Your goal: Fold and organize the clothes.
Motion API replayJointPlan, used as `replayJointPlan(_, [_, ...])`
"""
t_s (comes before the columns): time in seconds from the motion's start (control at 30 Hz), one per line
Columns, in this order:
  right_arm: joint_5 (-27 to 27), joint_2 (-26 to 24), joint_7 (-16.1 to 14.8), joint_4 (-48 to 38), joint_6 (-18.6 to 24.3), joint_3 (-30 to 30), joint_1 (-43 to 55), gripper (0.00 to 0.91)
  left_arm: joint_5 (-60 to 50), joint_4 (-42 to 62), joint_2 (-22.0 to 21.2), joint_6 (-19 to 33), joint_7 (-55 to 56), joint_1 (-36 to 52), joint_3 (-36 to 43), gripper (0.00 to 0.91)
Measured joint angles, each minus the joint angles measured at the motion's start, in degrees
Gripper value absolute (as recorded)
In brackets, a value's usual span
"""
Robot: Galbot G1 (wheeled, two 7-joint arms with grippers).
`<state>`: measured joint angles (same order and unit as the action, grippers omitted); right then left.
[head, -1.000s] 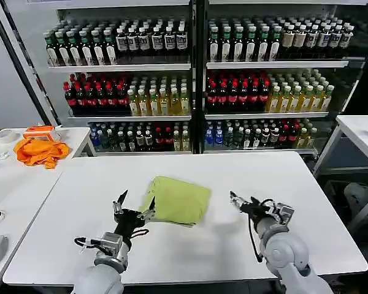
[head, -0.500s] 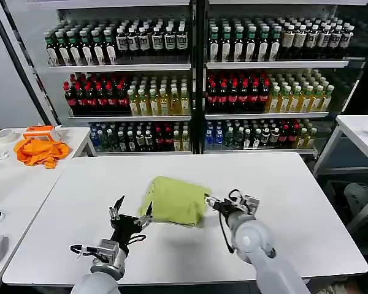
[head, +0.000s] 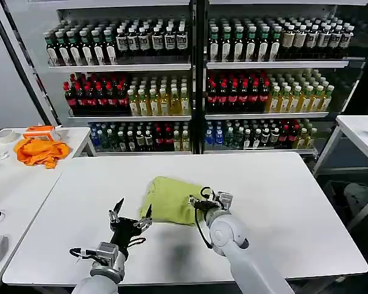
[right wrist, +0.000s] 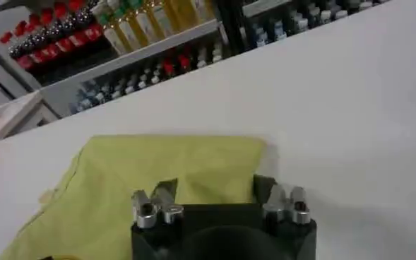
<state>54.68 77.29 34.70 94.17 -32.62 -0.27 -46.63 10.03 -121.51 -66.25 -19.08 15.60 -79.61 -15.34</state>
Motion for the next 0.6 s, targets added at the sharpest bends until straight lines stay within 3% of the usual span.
replayJointPlan(0.6, [-2.0,-1.2,-2.0,-3.5,-0.4,-0.5,2.2,0.0,1.5,1.5,-0.3,-0.2,-0.1,0.3,-0.4,0.907])
